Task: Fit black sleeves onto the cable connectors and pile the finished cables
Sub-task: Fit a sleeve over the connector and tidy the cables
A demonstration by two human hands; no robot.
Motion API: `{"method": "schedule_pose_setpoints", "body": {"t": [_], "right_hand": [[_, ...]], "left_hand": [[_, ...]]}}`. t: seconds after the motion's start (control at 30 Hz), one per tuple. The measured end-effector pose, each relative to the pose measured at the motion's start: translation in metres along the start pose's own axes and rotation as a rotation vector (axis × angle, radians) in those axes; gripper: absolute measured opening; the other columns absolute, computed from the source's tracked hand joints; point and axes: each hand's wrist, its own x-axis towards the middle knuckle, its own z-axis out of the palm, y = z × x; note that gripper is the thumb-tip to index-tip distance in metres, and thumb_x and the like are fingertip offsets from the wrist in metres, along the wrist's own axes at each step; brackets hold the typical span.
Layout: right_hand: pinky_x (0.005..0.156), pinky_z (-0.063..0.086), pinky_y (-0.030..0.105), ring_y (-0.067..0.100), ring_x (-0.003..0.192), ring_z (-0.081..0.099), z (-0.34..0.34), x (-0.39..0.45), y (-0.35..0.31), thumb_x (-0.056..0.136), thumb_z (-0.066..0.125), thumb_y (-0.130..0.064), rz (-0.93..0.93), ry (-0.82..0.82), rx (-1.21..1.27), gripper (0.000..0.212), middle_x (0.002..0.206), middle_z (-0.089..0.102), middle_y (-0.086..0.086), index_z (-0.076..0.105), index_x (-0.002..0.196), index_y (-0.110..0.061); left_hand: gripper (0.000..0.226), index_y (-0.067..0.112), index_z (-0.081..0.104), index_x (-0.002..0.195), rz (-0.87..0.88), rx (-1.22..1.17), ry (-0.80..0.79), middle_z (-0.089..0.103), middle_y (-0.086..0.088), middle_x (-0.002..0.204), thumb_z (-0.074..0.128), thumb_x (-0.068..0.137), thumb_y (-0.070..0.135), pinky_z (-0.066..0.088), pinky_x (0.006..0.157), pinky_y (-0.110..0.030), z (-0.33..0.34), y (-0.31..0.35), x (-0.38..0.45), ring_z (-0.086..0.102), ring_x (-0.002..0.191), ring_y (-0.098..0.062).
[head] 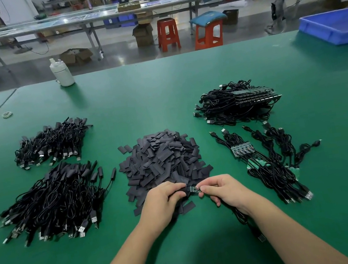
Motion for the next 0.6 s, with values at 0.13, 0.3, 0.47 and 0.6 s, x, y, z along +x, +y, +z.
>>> {"method": "schedule_pose_setpoints", "body": {"t": [0.13, 0.3, 0.47, 0.6], "right_hand": [[0.049, 0.045, 0.021, 0.007, 0.050, 0.047, -0.0014, 0.0020, 0.0026, 0.095, 0.065, -0.012, 0.004, 0.007, 0.024, 0.011, 0.087, 0.076, 0.007, 0.074, 0.103, -0.014], [0.049, 0.046, 0.022, 0.008, 0.051, 0.048, -0.0034, 0.0037, 0.0064, 0.094, 0.067, -0.015, 0.015, -0.003, 0.034, 0.012, 0.089, 0.076, 0.007, 0.074, 0.104, -0.014], [0.048, 0.046, 0.022, 0.007, 0.050, 0.048, -0.0028, 0.0049, 0.0068, 0.094, 0.066, -0.013, 0.011, -0.003, 0.039, 0.011, 0.087, 0.076, 0.006, 0.073, 0.103, -0.013], [0.047, 0.046, 0.022, 0.007, 0.050, 0.048, -0.0024, 0.0046, 0.0066, 0.094, 0.066, -0.012, 0.009, -0.004, 0.037, 0.012, 0.086, 0.076, 0.005, 0.073, 0.103, -0.012]], "left_hand": [[0.024, 0.025, 0.074, 0.113, -0.005, -0.034, 0.013, 0.067, 0.018, 0.093, 0.070, 0.089, 0.021, 0.037, 0.082, -0.003, 0.0032, 0.0024, 0.0012, 0.058, 0.090, 0.006], [0.025, 0.028, 0.073, 0.113, -0.028, -0.092, 0.021, 0.068, 0.023, 0.094, 0.071, 0.089, 0.021, 0.038, 0.082, -0.003, 0.0055, 0.0027, 0.0005, 0.057, 0.094, 0.010], [0.024, 0.029, 0.074, 0.111, -0.059, -0.127, 0.029, 0.070, 0.019, 0.094, 0.071, 0.088, 0.021, 0.038, 0.081, -0.004, 0.0067, 0.0022, -0.0011, 0.059, 0.093, 0.008], [0.024, 0.030, 0.075, 0.110, -0.081, -0.126, 0.028, 0.070, 0.019, 0.094, 0.072, 0.088, 0.022, 0.040, 0.081, -0.006, 0.0072, 0.0020, -0.0020, 0.060, 0.091, 0.007]]}}
